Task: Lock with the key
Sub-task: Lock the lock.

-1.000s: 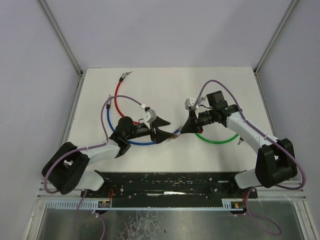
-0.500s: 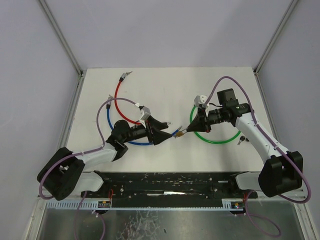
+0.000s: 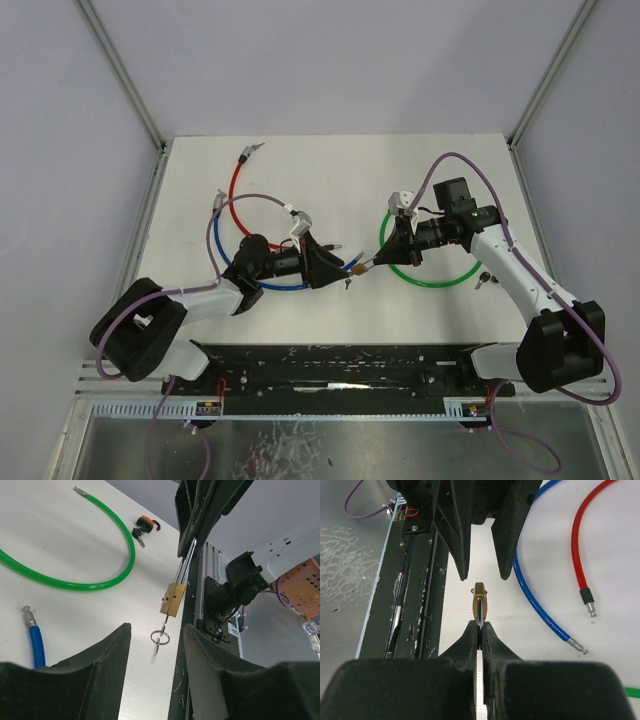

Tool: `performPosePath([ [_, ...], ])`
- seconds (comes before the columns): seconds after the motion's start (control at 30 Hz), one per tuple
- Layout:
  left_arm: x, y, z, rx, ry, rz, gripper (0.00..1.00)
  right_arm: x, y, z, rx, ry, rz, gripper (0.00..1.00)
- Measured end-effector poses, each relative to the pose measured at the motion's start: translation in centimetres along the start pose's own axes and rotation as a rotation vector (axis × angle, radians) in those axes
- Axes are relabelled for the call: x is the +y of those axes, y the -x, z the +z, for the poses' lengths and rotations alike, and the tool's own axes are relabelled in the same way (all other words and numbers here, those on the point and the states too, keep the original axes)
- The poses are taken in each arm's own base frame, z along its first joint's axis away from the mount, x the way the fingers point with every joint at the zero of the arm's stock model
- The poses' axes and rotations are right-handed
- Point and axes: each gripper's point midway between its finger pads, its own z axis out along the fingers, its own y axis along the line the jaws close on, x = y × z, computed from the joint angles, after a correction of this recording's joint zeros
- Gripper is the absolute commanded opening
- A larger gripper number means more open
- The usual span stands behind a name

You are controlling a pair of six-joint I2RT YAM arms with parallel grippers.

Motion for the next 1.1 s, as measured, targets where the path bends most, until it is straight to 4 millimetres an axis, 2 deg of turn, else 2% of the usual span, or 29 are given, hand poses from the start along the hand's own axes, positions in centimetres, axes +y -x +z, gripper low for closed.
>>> performPosePath([
  [0.2, 0.2, -0.6, 0.1, 0.017, -0.004, -0.027, 0.39, -0.1, -0.2, 0.1, 0.002, 0.002, 0.004, 0.00],
  [0.63, 0.3, -1.2, 0.7, 0.041, -0.031, -0.080, 0.37, 0.0, -0.5, 0.1, 0.007, 0.008, 0.013, 0.00],
  [1.1, -0.3, -2.2, 1.0, 0.076, -0.065, -0.101, 0.30, 0.0, -0.5, 0.1, 0.009, 0.010, 0.011, 0.00],
])
